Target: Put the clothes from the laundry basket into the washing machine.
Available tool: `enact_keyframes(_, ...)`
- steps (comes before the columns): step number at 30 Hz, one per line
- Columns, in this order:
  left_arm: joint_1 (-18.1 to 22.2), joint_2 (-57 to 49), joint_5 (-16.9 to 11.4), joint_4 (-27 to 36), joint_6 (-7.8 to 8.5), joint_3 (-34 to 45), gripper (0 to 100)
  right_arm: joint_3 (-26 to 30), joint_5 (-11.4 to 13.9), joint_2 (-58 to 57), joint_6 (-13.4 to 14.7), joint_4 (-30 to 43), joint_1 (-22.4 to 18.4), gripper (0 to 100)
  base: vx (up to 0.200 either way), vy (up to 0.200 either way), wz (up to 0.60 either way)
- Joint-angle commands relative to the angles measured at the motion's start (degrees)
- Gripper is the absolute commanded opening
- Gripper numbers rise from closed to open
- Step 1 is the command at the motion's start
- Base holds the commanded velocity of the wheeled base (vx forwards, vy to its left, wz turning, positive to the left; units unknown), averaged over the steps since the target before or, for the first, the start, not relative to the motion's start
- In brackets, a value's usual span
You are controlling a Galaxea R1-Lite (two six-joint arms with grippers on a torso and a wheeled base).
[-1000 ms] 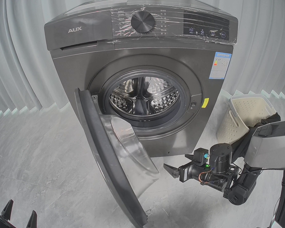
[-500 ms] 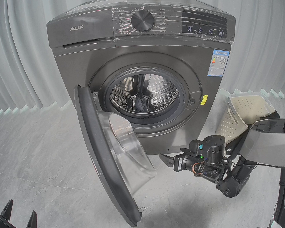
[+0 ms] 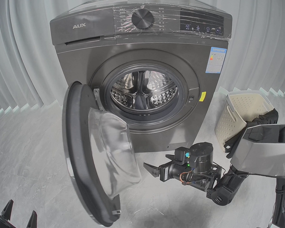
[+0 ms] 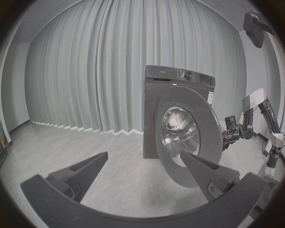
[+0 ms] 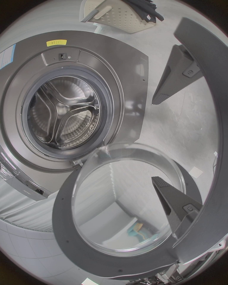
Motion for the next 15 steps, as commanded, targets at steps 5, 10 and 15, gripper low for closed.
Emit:
enact_keyframes(5,0.0,-0.9,0.0,0.0,0.08,0.9,100,-3.1,0.0,0.1,0.0,0.7,-0.8,100,-0.16,0.0,0.0)
enact_keyframes(10,0.0,-0.9,0.0,0.0,0.08,0.9,100,-6.8,0.3,1.6,-0.2,1.3,-0.7,100,-0.2,0.0,0.0)
enact_keyframes(15,0.0,-0.9,0.0,0.0,-0.1,0.9,100,-16.0,0.6,5.7,-0.4,6.3,-0.5,100,-0.12,0.0,0.0)
